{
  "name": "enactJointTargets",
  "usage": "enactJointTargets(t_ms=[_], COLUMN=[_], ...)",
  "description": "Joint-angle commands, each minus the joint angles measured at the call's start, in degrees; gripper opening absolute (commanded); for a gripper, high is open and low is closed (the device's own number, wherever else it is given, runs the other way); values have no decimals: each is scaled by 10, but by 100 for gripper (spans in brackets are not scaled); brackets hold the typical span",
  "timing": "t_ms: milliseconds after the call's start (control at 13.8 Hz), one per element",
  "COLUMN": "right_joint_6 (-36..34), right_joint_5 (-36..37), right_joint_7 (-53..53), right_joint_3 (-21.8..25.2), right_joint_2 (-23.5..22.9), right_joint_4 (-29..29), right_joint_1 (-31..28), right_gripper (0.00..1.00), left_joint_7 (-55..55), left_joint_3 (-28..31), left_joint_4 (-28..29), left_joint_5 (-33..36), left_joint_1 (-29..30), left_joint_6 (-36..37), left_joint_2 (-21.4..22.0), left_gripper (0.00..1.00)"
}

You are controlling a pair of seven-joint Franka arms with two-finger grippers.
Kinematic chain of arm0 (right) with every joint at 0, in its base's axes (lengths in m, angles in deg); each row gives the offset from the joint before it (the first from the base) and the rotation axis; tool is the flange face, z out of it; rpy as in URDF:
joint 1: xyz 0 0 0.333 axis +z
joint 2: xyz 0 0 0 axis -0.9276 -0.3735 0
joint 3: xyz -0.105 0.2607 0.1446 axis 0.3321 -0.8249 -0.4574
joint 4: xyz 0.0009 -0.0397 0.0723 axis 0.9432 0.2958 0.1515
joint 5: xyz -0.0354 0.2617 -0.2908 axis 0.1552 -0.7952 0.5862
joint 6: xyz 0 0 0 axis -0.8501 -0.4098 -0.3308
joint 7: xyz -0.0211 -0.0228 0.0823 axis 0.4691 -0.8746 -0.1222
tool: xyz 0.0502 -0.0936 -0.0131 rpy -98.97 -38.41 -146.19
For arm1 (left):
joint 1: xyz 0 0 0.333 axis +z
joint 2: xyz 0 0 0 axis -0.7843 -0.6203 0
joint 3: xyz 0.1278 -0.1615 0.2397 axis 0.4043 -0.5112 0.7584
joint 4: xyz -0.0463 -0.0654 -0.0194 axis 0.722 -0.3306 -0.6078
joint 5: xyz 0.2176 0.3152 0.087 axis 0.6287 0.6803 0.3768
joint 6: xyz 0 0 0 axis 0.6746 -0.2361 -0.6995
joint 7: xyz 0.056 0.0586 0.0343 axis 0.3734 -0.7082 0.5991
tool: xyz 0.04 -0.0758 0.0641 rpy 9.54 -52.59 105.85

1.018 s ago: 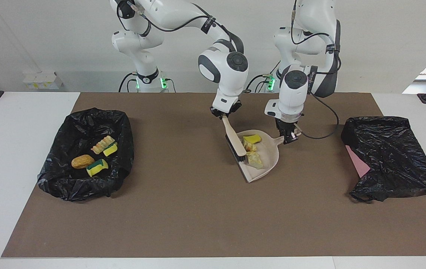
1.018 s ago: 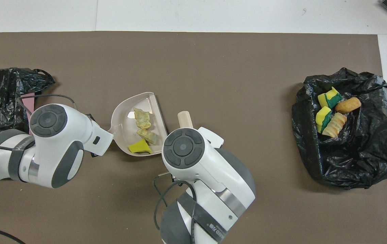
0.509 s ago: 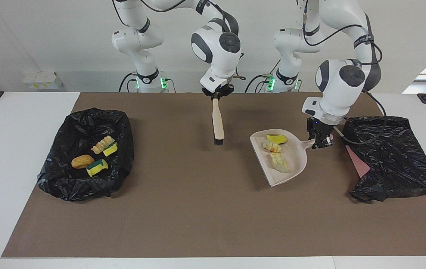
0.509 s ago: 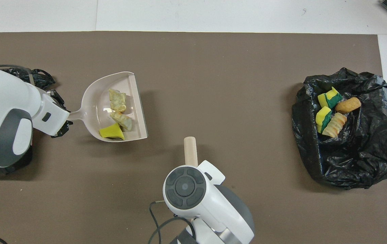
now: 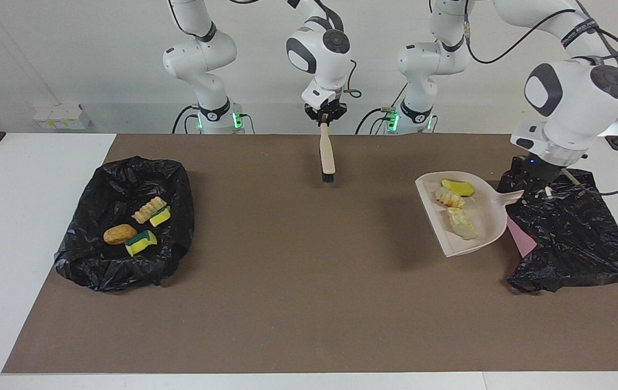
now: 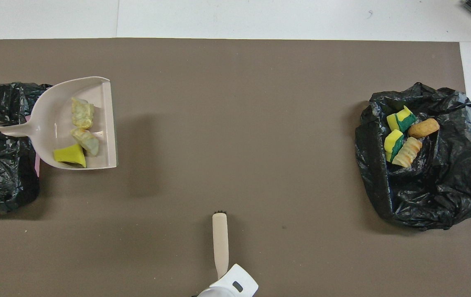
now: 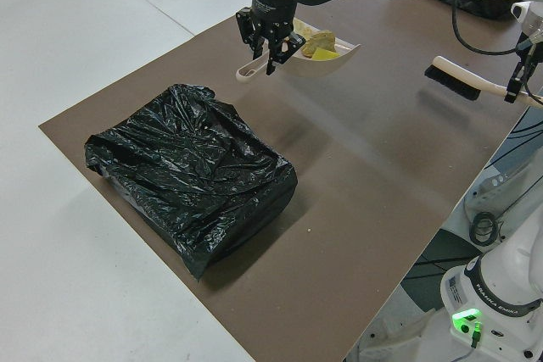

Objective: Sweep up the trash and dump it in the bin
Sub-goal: 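Carry the loaded dustpan over the black bag while the right gripper drops the brush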

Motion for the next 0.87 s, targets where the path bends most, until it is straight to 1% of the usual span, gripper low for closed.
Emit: enactJointTargets(t_ms=[0, 73, 145, 291, 363, 436, 509, 654, 727, 800], right_joint_6=[37, 45, 57, 67, 67, 67, 67, 67, 66, 66], right_joint_5=[-19, -27, -33, -41, -42, -43, -56, -68, -68, -68], right_joint_7=[8, 6, 2, -5, -17, -37, -57, -65, -66, -67], right_joint_3=[1, 1, 1, 1, 1, 1, 1, 1, 1, 2], right_joint_2=[18, 18, 21, 19, 18, 14, 11, 11, 11, 10], right_joint_4=[42, 51, 59, 61, 62, 64, 64, 64, 64, 64], right_joint_1=[10, 12, 12, 12, 12, 11, 9, 9, 9, 7], right_gripper=[0, 0, 0, 0, 0, 0, 0, 1, 11, 36], left_joint_7=[46, 61, 77, 96, 110, 124, 131, 132, 132, 132], left_joint_3=[-2, -1, 0, 1, 0, 1, 1, 1, 1, 1], left_joint_4=[-62, -77, -87, -115, -118, -117, -117, -115, -110, -103], left_joint_5=[-4, -3, 2, 4, 4, 10, 34, 102, 127, 154], left_joint_1=[43, 58, 86, 133, 157, 166, 166, 167, 169, 177], left_joint_6=[35, 48, 54, 56, 51, 42, 29, -23, -47, -66], left_joint_2=[-19, -21, -28, -41, -44, -45, -47, -49, -50, -52], left_gripper=[0, 0, 0, 0, 0, 0, 0, 0, 0, 0])
